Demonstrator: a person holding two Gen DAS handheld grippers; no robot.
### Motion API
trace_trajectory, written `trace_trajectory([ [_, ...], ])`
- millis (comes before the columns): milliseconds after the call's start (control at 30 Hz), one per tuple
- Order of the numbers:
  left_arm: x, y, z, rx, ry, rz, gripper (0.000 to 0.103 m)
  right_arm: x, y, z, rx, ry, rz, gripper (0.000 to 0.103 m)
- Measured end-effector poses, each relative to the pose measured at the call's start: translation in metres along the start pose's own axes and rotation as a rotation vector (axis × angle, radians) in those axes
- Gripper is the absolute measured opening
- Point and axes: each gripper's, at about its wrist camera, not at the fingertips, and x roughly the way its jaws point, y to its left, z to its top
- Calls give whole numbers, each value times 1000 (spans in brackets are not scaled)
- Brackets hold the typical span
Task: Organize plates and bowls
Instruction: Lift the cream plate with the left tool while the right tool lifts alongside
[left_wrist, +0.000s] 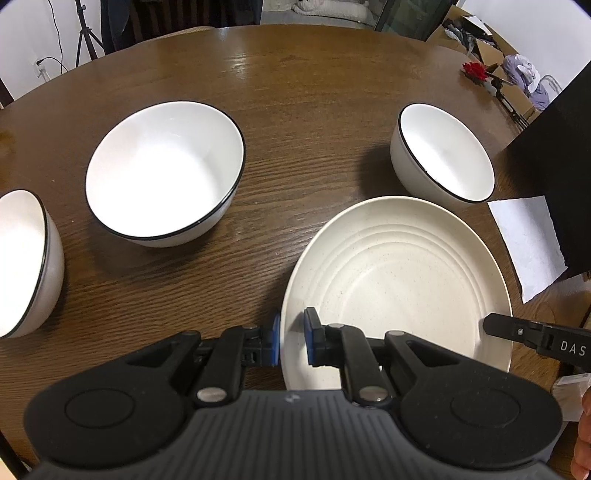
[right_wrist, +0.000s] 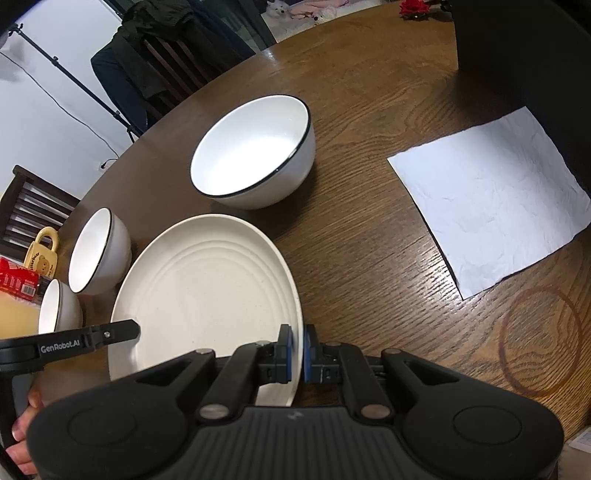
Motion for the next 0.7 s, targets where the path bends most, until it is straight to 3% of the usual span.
trace_trajectory([
  [700, -34, -1, -12, -7, -55, 10, 14, -28, 16, -7, -31, -35, 15, 6],
])
